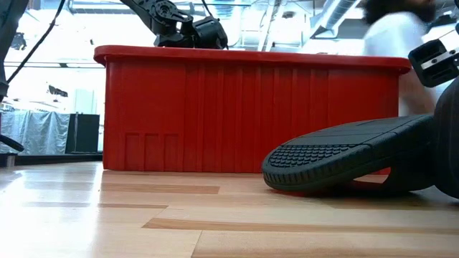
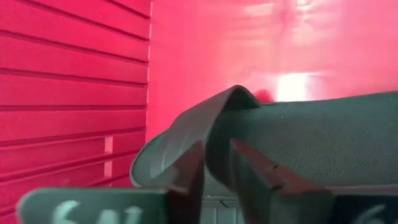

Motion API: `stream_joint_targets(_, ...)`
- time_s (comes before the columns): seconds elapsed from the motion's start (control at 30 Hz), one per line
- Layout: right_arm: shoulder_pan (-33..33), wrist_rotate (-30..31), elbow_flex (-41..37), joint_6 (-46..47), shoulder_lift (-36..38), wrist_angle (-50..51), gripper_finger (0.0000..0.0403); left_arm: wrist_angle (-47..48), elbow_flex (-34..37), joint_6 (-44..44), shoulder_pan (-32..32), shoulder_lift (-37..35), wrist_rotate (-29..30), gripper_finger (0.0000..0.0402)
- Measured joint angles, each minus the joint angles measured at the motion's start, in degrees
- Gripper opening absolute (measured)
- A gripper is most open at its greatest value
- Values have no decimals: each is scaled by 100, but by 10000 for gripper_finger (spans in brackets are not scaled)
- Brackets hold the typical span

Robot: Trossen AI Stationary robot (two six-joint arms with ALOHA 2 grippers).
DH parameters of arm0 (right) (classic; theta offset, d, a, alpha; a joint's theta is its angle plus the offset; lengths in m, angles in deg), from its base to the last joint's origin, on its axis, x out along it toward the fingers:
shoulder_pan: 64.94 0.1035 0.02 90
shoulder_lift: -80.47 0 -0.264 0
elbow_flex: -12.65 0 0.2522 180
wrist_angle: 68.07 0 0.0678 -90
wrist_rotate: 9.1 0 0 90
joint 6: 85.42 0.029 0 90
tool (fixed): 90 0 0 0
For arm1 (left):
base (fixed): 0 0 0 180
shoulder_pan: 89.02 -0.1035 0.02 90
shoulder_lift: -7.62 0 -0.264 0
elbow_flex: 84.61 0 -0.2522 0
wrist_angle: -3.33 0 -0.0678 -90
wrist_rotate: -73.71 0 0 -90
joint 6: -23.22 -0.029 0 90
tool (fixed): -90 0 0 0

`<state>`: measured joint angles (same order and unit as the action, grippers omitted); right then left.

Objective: Pick and place slides into bin
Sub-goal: Adjust the black slides in the red bin

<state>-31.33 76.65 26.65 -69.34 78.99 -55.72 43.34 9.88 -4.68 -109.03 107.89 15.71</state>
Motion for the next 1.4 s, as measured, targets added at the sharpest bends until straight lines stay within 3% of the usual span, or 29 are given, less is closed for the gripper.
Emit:
stream_joint_targets(0.23, 0, 2, 2, -2, -2, -2, 0, 205, 0, -2, -19, 4, 46, 155)
stream_joint_targets(0.43, 0, 2, 2, 0, -1, -2, 0, 145, 0, -1, -130, 11, 148, 184)
stream_joint_targets(1.2, 0, 2, 0, -2, 0, -1, 0, 98, 0, -262, -585, 26, -484, 156)
stream_joint_targets(1.4, 0, 2, 0, -2, -2, 0, 0, 105, 0, -299, -636, 26, -715, 124)
